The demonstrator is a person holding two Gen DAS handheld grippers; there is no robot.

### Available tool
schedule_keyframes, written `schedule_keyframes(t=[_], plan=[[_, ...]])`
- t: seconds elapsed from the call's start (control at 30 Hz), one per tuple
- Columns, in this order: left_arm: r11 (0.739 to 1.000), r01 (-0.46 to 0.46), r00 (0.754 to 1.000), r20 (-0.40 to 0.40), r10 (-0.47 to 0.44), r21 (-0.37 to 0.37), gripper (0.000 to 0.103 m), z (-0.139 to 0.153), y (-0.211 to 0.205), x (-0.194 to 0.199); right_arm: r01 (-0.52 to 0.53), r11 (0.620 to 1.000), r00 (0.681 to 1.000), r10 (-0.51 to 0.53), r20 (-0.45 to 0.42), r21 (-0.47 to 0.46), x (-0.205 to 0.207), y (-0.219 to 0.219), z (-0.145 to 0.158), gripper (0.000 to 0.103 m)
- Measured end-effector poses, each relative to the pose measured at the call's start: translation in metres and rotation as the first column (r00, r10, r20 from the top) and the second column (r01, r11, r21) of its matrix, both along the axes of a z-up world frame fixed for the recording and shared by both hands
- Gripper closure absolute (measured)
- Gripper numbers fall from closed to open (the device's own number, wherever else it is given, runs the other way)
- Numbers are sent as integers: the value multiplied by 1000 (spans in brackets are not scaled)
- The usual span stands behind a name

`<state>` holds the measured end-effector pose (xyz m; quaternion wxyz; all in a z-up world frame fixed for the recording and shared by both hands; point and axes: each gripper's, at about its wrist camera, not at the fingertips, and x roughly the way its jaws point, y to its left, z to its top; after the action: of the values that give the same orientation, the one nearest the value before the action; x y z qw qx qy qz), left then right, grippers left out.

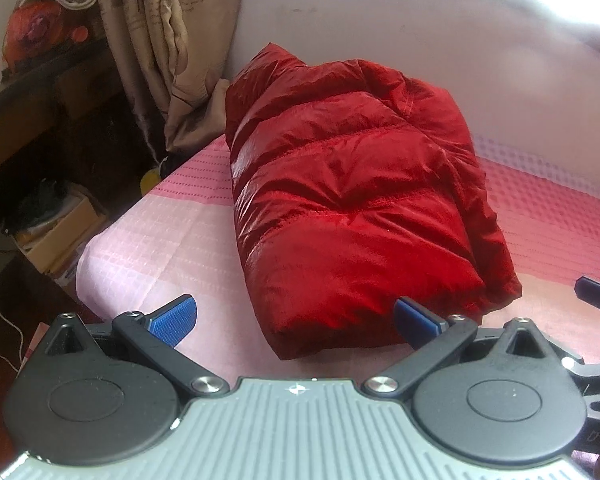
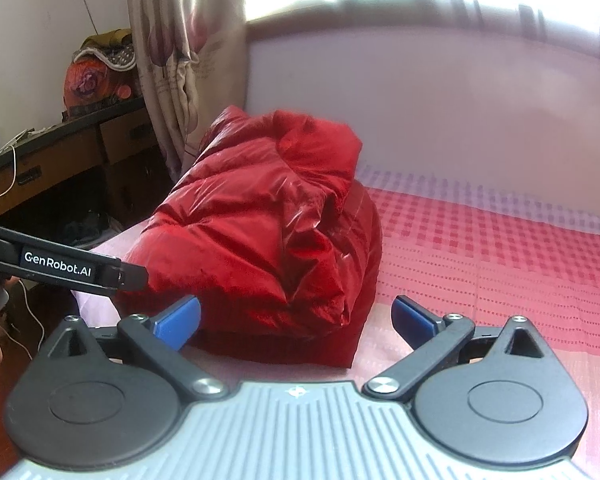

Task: Fold large clothes
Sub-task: 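Open the left gripper and withdraw both grippers from the jacket bundle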

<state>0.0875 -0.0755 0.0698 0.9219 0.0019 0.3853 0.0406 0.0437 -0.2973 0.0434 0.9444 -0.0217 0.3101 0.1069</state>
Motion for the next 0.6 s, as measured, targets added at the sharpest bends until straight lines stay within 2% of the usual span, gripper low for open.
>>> schedule_keyframes(t=[0.6], plan=[[999, -37, 999, -24, 38, 15, 0, -12, 2, 1, -2, 1000, 1000, 2, -19, 2, 1, -1, -6, 0]])
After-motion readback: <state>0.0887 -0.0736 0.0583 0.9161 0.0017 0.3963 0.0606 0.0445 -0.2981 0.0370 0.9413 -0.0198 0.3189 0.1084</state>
